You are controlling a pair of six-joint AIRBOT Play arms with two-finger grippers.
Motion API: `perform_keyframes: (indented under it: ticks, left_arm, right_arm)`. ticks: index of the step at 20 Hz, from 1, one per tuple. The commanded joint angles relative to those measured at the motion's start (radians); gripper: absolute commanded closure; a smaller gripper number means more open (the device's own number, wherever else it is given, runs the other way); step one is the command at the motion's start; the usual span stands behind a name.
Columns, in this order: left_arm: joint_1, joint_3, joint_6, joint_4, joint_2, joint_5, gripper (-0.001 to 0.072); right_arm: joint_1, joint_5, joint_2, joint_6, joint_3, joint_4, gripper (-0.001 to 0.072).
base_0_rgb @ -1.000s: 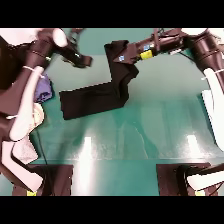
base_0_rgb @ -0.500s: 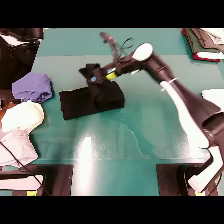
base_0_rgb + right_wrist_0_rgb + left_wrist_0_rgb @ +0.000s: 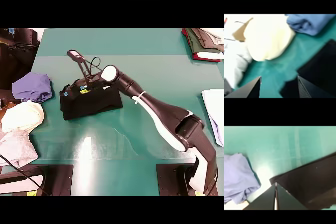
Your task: Fold the shirts.
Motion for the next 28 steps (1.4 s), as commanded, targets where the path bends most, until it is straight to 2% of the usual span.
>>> perform_keyframes:
  ticks: [1, 4, 6, 8, 12, 15, 21, 23, 24, 25, 26, 27, 28]
  left_arm:
    - [0.001, -0.005, 0.006, -0.003, 0.003, -0.014, 0.0683]
    - [0.001, -0.005, 0.006, -0.024, 0.002, -0.003, 0.0682]
    - [0.001, -0.006, 0.006, -0.044, 0.002, 0.010, 0.0682]
    - [0.001, -0.006, 0.006, -0.072, 0.002, 0.024, 0.0682]
    - [0.001, -0.006, 0.006, -0.100, 0.002, 0.037, 0.0682]
    - [0.001, -0.006, 0.006, -0.100, 0.002, 0.037, 0.0682]
    - [0.001, -0.006, 0.031, -0.100, 0.002, 0.036, 0.0682]
    - [0.001, -0.006, 0.031, -0.100, 0.002, 0.035, 0.0682]
    - [0.001, -0.006, 0.031, -0.100, 0.002, 0.035, 0.0682]
    - [0.001, -0.006, 0.031, -0.100, 0.002, 0.034, 0.0683]
    - [0.001, -0.006, 0.031, -0.100, 0.002, 0.026, 0.0682]
    - [0.001, -0.006, 0.032, -0.100, 0.002, 0.016, 0.0682]
    - [0.001, -0.006, 0.032, -0.100, 0.002, 0.010, 0.0683]
  right_arm:
    - [-0.105, 0.091, 0.109, -0.006, -0.119, -0.157, 0.0178]
    - [-0.290, 0.177, 0.196, 0.029, -0.252, -0.205, 0.0177]
    - [-0.410, 0.238, 0.212, 0.070, -0.318, -0.204, -0.0002]
    - [-0.501, 0.304, 0.192, 0.114, -0.358, -0.185, -0.0002]
    - [-0.573, 0.378, 0.056, 0.117, -0.365, 0.015, 0.0003]
    - [-0.544, 0.386, -0.033, 0.117, -0.352, 0.112, 0.0021]
    - [-0.403, 0.384, -0.151, 0.158, -0.162, 0.110, 0.0022]
    - [-0.367, 0.385, -0.183, 0.169, -0.110, 0.111, 0.0075]
    - [-0.353, 0.385, -0.193, 0.168, -0.095, 0.110, 0.0173]
    - [-0.342, 0.385, -0.199, 0.167, -0.086, 0.110, 0.0308]
    - [-0.332, 0.385, -0.199, 0.158, -0.080, 0.110, 0.0471]
    - [-0.332, 0.393, -0.198, 0.132, -0.068, 0.110, 0.0677]
    - [-0.333, 0.410, -0.198, 0.120, -0.048, 0.110, 0.0688]
